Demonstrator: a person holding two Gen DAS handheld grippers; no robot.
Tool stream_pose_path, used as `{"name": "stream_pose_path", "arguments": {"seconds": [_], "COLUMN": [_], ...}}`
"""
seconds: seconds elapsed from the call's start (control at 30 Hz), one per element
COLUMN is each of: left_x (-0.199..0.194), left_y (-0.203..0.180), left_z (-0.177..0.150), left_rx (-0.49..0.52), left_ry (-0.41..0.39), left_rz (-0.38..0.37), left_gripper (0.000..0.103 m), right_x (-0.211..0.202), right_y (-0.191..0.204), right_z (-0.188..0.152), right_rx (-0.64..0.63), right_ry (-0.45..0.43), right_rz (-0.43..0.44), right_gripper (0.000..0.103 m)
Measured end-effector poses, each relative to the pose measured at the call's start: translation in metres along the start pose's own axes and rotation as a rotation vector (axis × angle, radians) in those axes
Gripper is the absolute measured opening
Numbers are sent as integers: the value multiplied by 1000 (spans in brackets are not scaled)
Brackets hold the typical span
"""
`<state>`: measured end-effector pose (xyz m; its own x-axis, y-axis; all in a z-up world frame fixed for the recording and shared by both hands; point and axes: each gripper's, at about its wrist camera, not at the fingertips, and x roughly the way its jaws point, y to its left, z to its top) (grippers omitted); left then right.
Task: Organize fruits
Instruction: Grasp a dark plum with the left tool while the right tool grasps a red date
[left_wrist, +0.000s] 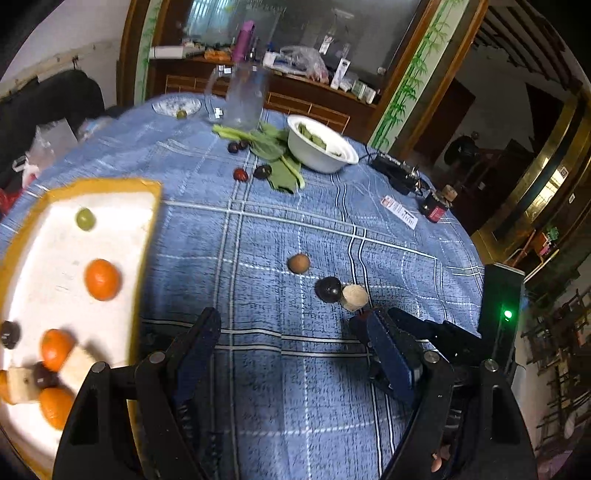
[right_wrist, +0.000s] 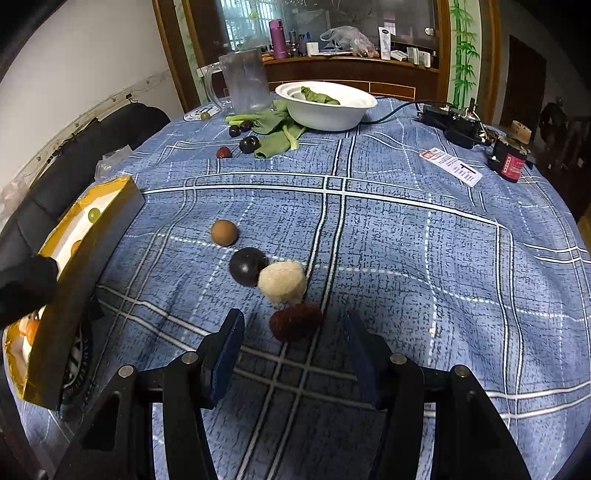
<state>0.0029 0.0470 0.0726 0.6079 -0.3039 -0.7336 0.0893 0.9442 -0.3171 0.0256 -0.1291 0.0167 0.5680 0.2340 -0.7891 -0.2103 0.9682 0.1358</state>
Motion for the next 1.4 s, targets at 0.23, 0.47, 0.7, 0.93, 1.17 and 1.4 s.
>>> {"name": "stream_pose_path", "arguments": {"seconds": [0.23, 0.47, 0.7, 0.93, 1.17, 1.4], "left_x": [52, 86, 108, 88, 93, 100], "left_y": [-1, -18, -20, -13, -20, -32], "left_z": [11, 18, 16, 15, 11, 6], "left_rx": [-51, -6, 30, 66, 116, 165], "left_ry": [78, 84, 109, 21, 26, 57], "left_rz": [-57, -84, -109, -22, -35, -58], "left_gripper": [53, 53, 26, 22, 28, 30], "right_x": [5, 0, 0, 0, 1, 0], "right_y": [-12, -33, -32, -32, -29, -30], "right_z": [4, 2, 3, 2, 2, 1], "right_rx": [28, 93, 86, 81, 67, 75], "right_ry": [-6, -8, -2, -4, -10, -13], "right_rz": [17, 25, 6, -1, -19, -17], "right_gripper": [32, 32, 32, 32, 32, 32]}}
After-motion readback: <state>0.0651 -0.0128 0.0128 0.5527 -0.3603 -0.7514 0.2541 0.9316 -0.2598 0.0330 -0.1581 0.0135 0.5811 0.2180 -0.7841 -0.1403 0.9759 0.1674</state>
